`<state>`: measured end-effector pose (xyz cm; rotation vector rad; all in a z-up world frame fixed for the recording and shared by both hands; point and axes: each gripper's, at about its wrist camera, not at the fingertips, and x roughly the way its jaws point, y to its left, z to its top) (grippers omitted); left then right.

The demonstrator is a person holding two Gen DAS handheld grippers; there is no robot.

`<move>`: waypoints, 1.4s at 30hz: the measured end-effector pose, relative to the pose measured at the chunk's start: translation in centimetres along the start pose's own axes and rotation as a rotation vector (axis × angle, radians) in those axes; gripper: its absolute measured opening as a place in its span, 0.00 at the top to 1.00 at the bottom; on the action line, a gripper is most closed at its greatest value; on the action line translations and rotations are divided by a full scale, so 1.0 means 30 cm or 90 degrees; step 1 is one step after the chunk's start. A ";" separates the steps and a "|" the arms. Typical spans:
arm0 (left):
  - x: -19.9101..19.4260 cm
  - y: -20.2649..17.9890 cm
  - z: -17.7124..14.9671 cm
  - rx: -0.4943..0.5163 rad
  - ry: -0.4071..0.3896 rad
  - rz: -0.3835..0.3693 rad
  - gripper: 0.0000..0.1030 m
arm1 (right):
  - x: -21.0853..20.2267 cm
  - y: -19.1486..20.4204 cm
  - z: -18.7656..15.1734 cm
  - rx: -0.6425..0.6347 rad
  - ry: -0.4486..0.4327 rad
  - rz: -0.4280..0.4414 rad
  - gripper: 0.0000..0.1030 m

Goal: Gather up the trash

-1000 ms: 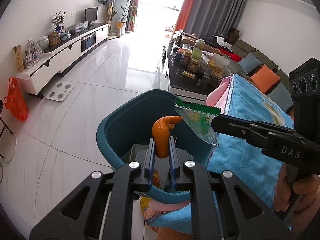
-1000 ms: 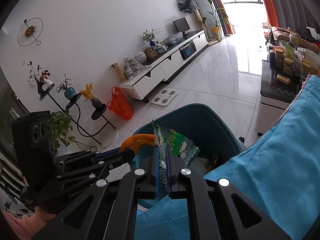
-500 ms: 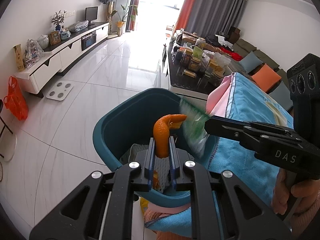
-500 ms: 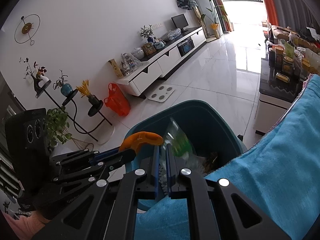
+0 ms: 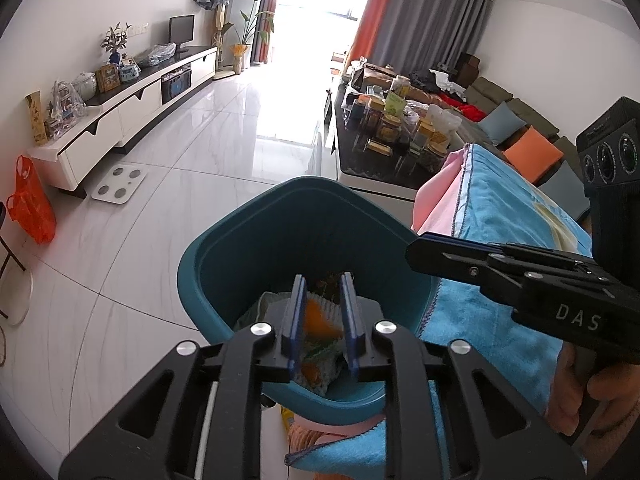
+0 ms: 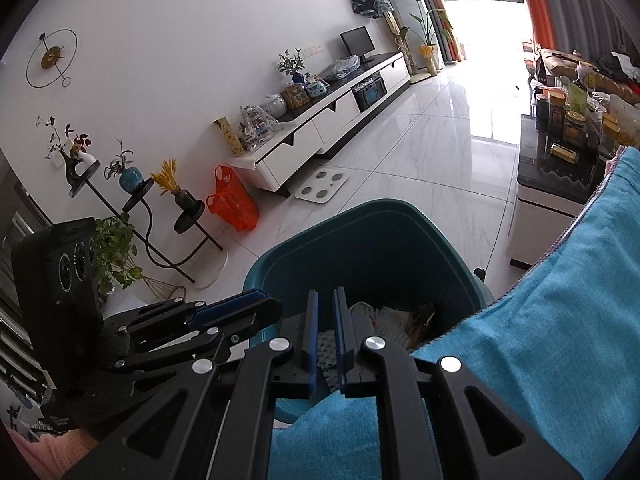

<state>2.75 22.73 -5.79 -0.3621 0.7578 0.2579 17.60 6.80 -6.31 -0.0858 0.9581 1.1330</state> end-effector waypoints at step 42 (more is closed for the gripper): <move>-0.277 -0.366 -0.196 0.117 -0.199 -0.065 0.05 | -0.736 -0.140 -0.497 0.075 -0.254 -0.210 0.10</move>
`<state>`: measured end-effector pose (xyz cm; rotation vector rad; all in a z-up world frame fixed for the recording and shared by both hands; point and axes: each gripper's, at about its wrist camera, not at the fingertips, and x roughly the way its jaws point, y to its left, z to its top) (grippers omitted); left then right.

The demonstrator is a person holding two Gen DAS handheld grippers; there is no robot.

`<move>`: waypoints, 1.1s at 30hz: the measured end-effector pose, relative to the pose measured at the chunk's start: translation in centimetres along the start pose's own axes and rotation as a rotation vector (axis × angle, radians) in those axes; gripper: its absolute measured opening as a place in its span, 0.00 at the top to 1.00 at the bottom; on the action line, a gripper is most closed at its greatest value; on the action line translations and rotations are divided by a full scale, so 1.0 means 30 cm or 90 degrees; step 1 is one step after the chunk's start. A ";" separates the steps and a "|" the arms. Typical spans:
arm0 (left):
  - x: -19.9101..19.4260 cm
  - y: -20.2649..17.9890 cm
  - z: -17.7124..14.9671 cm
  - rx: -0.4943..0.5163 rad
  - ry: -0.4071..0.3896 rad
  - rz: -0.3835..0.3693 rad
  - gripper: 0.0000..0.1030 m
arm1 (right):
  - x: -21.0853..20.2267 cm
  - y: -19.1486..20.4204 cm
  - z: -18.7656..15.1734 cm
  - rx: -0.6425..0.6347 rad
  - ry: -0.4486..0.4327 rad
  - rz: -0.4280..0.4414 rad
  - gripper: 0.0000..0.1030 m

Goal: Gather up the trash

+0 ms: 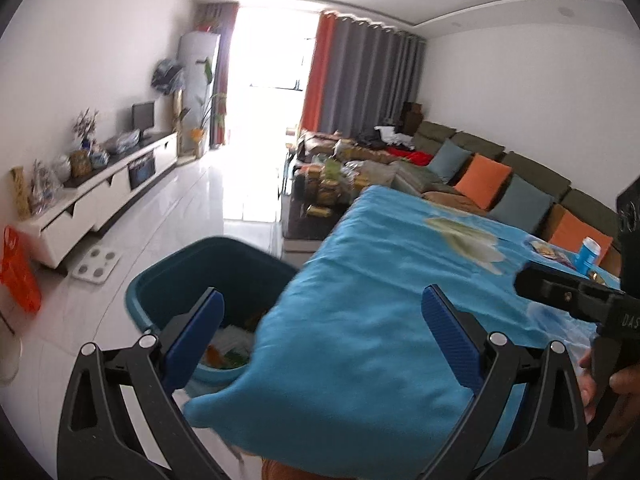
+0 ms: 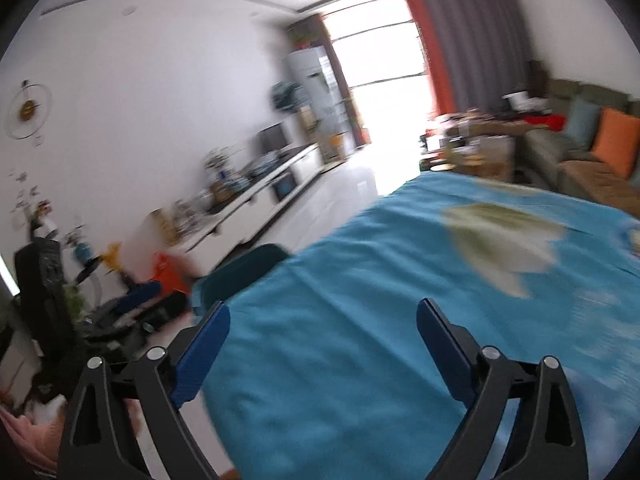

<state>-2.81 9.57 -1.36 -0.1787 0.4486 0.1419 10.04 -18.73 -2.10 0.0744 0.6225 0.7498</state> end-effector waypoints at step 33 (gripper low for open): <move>0.022 -0.455 0.023 0.133 -0.115 -0.074 0.05 | -0.433 -0.209 -0.170 0.014 -0.174 -0.391 0.07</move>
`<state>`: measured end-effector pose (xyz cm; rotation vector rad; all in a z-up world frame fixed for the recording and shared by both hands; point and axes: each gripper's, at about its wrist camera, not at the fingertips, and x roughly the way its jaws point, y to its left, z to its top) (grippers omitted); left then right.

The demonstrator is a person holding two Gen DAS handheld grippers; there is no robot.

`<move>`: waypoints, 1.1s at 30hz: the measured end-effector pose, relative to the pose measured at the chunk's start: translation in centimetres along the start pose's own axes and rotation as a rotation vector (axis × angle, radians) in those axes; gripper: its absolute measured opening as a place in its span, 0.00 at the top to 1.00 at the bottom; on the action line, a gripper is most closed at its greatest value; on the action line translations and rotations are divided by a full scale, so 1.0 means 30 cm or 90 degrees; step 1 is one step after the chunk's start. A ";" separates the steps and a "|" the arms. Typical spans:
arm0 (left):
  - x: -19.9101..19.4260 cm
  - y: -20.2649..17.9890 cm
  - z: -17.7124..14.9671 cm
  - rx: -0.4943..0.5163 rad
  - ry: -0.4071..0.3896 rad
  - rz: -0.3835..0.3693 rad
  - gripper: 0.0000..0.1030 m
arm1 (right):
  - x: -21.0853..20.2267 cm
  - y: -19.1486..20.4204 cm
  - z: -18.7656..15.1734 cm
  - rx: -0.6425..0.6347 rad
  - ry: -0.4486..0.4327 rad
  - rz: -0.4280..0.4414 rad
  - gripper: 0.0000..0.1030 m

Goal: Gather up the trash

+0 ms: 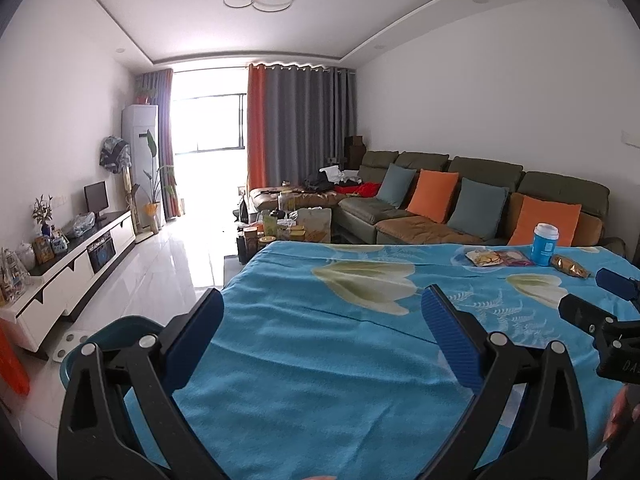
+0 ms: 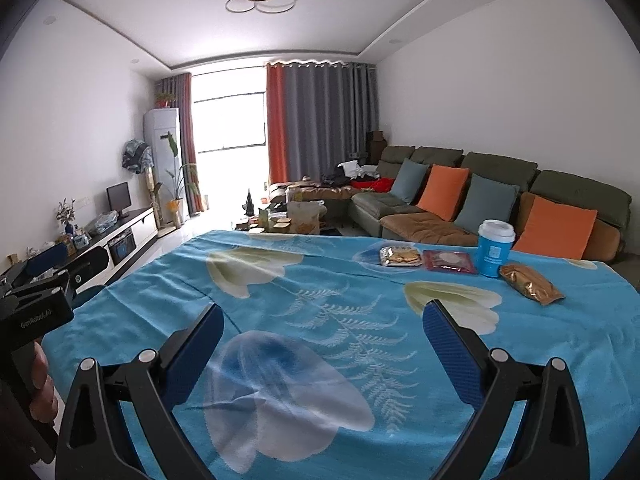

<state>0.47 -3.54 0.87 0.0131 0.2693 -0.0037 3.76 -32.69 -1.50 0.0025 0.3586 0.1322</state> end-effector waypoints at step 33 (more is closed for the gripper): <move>-0.020 -0.035 0.015 0.000 -0.029 -0.006 0.05 | -0.076 -0.011 0.030 -0.004 -0.044 -0.029 0.07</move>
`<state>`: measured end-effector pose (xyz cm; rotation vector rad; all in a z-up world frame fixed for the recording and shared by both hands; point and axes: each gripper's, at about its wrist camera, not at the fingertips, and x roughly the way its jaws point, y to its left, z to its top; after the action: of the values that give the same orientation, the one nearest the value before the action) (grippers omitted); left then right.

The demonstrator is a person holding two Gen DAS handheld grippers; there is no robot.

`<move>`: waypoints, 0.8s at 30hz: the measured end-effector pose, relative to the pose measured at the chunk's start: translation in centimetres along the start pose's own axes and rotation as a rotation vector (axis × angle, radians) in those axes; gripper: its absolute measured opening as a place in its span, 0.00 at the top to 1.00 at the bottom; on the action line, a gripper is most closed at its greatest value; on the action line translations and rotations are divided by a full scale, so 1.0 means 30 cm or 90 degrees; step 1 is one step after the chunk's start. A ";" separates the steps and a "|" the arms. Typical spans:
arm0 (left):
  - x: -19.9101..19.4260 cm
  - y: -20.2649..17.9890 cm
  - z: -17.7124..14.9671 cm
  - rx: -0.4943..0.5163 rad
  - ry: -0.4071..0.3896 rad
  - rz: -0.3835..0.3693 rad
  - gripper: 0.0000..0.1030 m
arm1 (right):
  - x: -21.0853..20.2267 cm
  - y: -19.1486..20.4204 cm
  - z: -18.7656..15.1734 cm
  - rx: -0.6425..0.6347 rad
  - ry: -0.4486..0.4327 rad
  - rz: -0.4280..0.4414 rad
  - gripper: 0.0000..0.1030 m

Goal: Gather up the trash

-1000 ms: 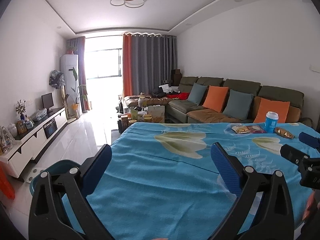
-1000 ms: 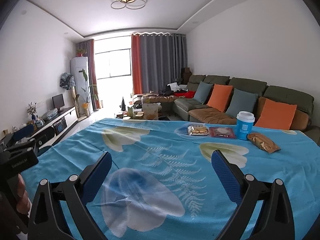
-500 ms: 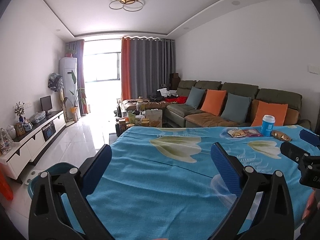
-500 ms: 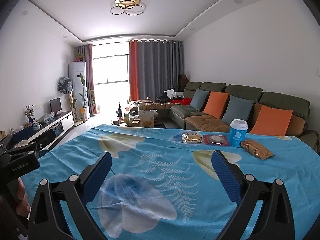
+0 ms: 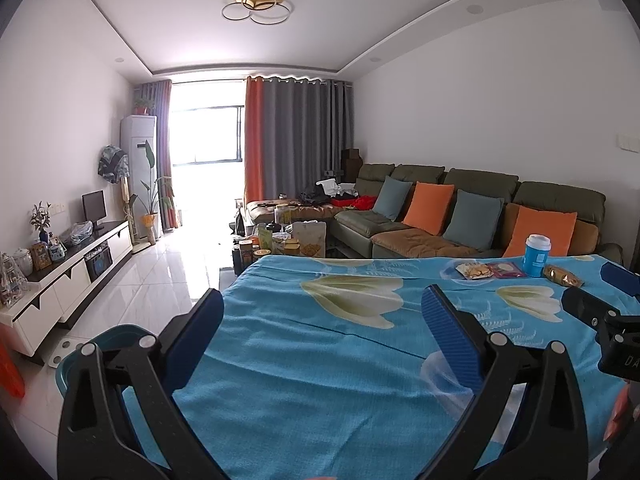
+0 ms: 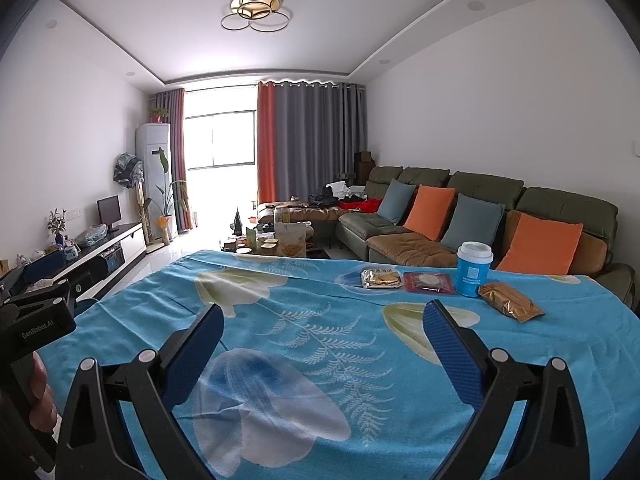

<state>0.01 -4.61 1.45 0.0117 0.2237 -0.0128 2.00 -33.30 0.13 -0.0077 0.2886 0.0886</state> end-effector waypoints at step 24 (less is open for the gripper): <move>0.002 -0.011 0.005 -0.002 -0.003 0.005 0.05 | -0.010 -0.001 0.003 0.001 -0.008 -0.002 0.07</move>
<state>0.11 -4.93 1.57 0.0101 0.2192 -0.0051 1.75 -33.37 0.28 -0.0056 0.2769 0.0858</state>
